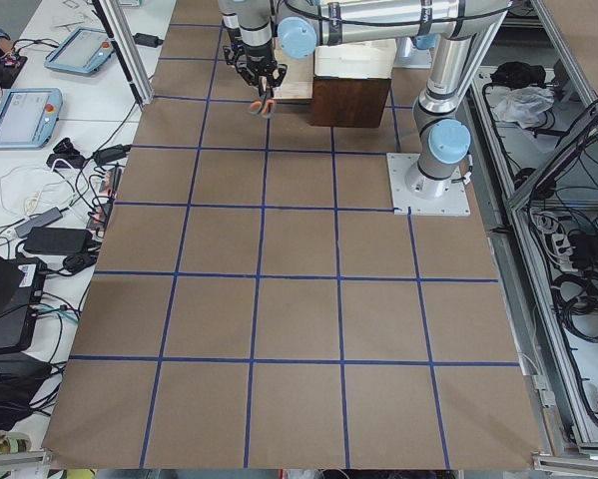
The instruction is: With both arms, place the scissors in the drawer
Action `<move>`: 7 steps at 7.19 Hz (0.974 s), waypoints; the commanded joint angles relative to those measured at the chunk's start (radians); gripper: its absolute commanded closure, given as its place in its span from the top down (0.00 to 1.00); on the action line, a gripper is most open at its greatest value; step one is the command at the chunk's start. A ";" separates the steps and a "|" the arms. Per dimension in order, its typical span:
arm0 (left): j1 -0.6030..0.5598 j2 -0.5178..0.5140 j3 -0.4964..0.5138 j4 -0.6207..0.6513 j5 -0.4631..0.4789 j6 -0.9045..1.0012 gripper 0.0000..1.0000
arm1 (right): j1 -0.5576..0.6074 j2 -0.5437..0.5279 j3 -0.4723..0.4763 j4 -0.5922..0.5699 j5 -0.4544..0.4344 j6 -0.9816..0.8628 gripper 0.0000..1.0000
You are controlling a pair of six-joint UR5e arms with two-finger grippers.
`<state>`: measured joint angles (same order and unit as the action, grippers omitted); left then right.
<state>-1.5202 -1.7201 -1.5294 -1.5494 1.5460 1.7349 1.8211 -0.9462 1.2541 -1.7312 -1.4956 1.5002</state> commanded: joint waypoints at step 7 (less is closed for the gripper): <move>-0.106 0.005 0.008 0.000 -0.023 -0.118 0.00 | -0.002 -0.120 -0.004 0.067 -0.025 -0.050 1.00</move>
<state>-1.6081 -1.7120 -1.5224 -1.5493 1.5230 1.6278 1.8250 -1.0453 1.2532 -1.6672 -1.5190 1.4913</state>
